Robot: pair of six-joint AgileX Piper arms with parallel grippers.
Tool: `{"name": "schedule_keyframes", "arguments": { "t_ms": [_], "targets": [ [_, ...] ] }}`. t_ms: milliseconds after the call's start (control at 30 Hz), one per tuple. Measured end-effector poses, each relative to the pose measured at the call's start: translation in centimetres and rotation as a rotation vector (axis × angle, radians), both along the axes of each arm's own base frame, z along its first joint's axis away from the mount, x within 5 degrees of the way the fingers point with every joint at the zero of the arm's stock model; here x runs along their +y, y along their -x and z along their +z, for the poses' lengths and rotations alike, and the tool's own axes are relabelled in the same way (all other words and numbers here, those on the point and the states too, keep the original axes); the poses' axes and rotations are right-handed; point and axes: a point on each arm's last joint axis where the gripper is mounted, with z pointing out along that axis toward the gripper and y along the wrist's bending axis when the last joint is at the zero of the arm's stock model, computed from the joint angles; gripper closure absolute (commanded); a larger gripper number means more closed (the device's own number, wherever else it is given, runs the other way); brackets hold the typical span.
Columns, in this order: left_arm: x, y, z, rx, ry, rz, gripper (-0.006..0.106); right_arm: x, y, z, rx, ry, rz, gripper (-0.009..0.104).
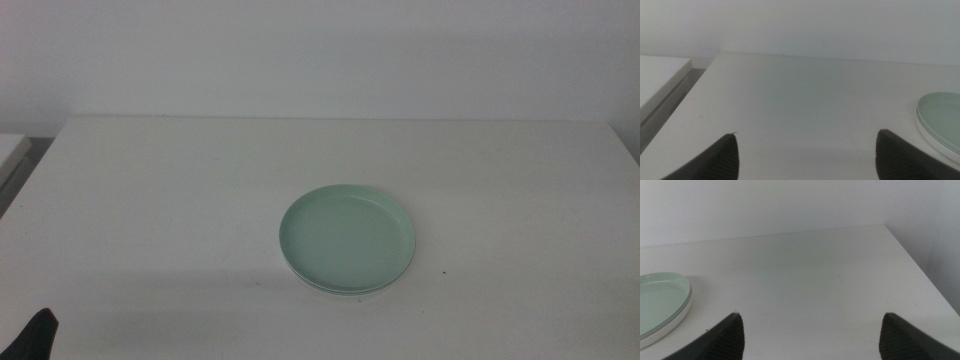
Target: Stack the three bowls on top of each other.
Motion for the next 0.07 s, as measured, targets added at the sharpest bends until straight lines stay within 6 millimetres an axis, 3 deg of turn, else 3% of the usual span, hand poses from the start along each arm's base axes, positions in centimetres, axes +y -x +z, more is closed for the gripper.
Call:
{"name": "schedule_keyframes", "arguments": {
  "t_ms": [67],
  "targets": [
    [0.0, 0.0, 0.02, -0.002, 0.0, 0.0, 0.007, 0.01, 0.0, 0.0, 0.0, -0.002, 0.0, 0.004]
  ]
}}
